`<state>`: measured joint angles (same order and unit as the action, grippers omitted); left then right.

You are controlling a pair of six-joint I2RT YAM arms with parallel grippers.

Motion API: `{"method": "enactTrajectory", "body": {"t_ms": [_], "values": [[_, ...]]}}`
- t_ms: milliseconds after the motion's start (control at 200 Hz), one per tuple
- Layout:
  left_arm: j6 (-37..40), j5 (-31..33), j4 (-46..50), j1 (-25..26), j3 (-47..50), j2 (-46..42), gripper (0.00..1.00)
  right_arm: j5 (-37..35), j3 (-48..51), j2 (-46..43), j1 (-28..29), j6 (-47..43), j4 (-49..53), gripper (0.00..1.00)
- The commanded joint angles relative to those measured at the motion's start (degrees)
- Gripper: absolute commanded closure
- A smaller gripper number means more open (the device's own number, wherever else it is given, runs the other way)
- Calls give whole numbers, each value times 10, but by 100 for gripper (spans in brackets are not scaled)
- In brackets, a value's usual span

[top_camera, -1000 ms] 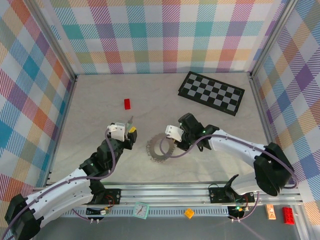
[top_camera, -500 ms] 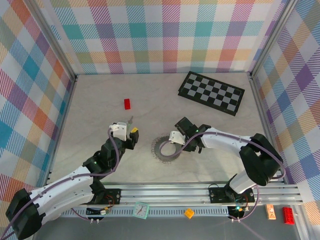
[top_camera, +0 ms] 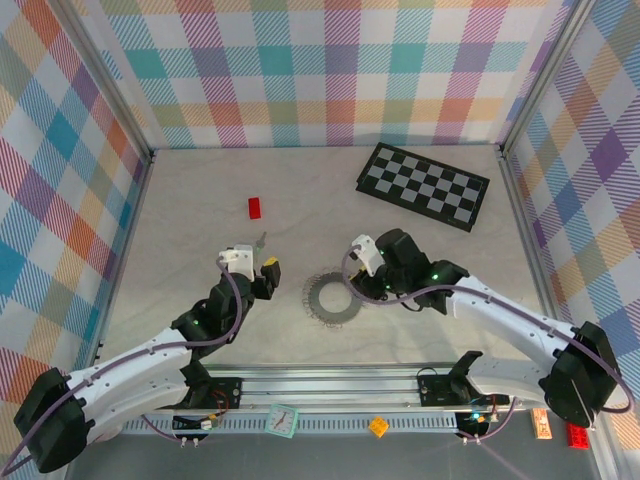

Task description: Put the keys on the keyring

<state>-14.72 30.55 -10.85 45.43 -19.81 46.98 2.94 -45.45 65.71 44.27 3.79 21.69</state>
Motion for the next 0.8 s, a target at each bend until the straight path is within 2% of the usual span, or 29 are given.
{"method": "enactTrajectory", "body": {"t_ms": [0,95,275,395,585,795], "values": [[-49,-11,31,-5,-22,14,38,35,13,19,4,281,26,63],[-65,-36,60,-6,-35,33,38,55,12,41,12,372,34,68],[-115,-95,104,-5,-46,51,41,56,3,96,56,418,28,72],[-172,-152,157,-6,-56,55,44,30,-10,119,58,420,58,74],[-296,-224,287,7,-101,81,42,-9,-37,129,55,383,99,72],[-385,-230,273,82,-110,130,43,-33,-44,116,24,347,125,71]]}}
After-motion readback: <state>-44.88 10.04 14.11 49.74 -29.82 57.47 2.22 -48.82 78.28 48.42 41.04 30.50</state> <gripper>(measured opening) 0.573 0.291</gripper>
